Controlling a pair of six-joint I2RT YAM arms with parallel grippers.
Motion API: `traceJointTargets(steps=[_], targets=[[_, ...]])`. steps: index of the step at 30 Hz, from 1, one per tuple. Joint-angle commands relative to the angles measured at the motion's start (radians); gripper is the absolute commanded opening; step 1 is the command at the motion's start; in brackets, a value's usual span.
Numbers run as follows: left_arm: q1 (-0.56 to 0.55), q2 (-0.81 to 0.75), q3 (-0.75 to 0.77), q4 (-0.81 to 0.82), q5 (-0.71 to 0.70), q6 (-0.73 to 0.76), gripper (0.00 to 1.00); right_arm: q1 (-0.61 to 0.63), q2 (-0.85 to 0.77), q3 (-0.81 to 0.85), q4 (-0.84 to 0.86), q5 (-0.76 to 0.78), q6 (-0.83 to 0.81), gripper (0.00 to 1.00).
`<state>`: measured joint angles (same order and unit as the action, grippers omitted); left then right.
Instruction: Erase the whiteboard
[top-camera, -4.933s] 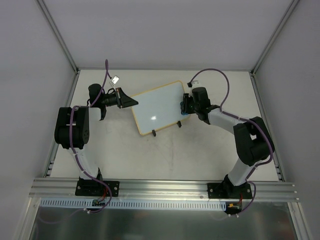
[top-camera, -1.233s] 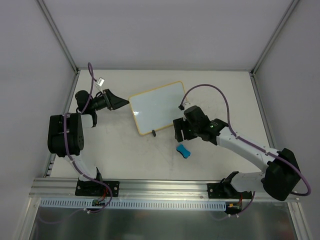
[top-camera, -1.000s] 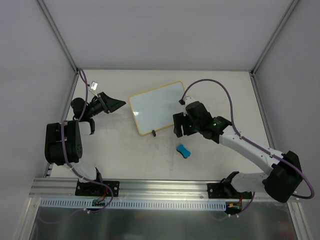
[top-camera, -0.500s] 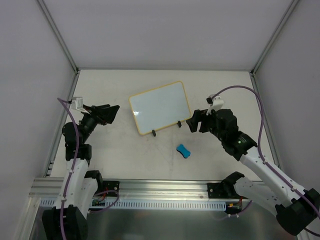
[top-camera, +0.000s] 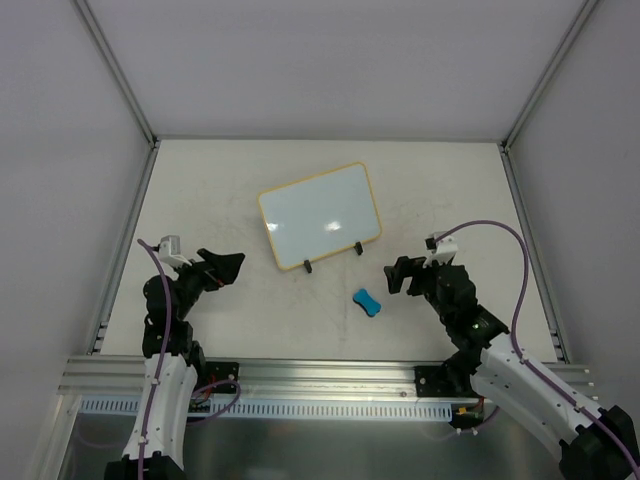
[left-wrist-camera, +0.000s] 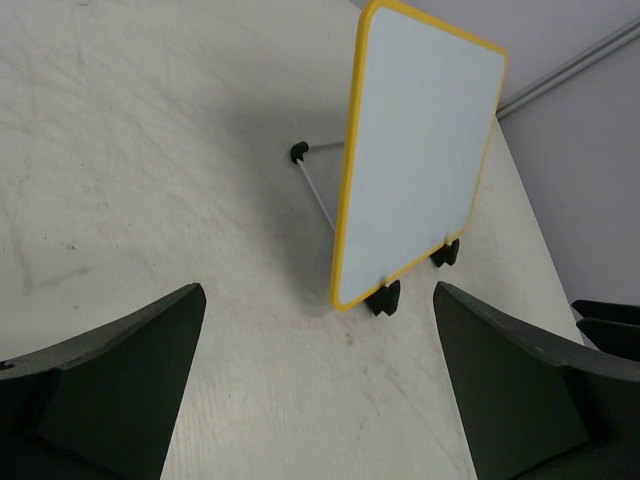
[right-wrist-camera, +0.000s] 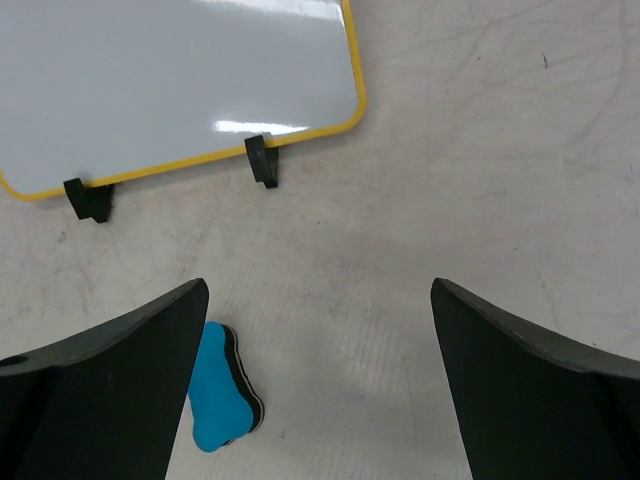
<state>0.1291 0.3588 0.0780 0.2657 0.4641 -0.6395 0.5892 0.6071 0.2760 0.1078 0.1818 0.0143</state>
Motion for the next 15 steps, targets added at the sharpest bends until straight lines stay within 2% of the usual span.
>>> traceJointTargets(steps=[1, 15], targets=[[-0.020, -0.011, -0.006, 0.013, 0.027, 0.041, 0.99, -0.003, -0.020, -0.038, 0.156, 0.047, 0.000, 0.98], [-0.022, -0.007, -0.001, 0.003, 0.021, 0.055, 0.99, -0.003, 0.003, -0.035, 0.194, -0.007, -0.007, 0.98]])
